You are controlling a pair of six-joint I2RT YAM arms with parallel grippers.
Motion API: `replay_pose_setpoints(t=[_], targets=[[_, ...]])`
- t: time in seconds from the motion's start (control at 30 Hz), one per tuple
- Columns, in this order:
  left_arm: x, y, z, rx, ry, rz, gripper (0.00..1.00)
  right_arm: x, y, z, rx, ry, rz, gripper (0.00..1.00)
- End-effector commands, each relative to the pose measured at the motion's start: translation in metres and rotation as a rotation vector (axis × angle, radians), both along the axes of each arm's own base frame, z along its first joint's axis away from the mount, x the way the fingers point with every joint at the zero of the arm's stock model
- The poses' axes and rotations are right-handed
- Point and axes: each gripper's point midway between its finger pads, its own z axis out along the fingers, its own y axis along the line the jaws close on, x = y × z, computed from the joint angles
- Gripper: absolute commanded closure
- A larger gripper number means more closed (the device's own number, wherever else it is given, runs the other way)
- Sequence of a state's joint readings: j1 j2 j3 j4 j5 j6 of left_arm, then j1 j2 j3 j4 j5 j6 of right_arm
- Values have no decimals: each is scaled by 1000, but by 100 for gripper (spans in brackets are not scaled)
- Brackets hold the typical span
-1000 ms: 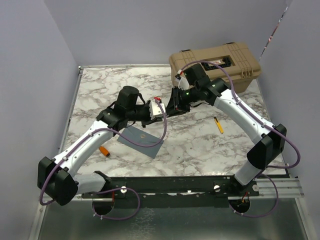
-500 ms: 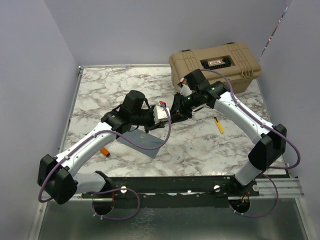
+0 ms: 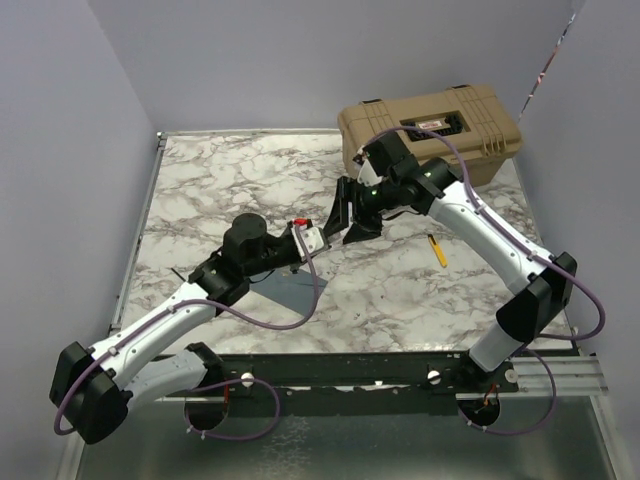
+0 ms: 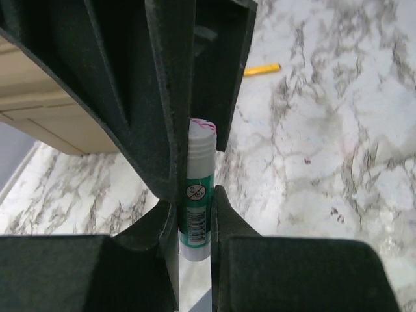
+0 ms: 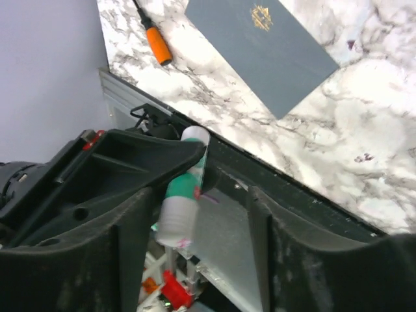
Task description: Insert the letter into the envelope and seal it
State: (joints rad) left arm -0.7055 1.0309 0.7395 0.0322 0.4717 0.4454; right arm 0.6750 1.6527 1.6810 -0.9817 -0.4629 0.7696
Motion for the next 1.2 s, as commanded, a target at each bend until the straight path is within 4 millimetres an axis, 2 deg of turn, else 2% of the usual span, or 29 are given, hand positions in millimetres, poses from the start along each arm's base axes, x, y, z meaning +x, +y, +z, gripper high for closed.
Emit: replay_pose_setpoints(t=[0.0,0.13,0.27,0.33,0.4,0.5,0.67,0.77,0.87,1.03,1.17], targets=[[-6,-5,50,-229,-7,51,100,19,-12,41,45,-151,-80,34],[-18,-3,43,-269,84,46,100,29,-37,70,56,-266,-193,27],[-22,-3,39,-322,181,69,100,38,-56,82,75,-370,-303,26],[-17,-4,33,-367,285,131,100,42,-67,85,76,-426,-367,27],[6,3,20,-430,443,326,100,44,-80,80,49,-448,-427,27],[38,15,-19,-437,666,639,100,43,-97,64,-9,-448,-495,29],[64,-5,-65,-428,879,798,100,39,-102,48,-1,-439,-524,30],[79,-17,-89,-419,966,865,99,37,-100,46,22,-434,-527,30],[101,-20,-107,-450,1017,995,95,38,-102,47,28,-443,-537,30],[131,-29,-153,-468,1140,1178,96,38,-110,46,-10,-465,-548,30],[148,-33,-177,-482,1168,1274,98,34,-114,43,-10,-463,-560,30]])
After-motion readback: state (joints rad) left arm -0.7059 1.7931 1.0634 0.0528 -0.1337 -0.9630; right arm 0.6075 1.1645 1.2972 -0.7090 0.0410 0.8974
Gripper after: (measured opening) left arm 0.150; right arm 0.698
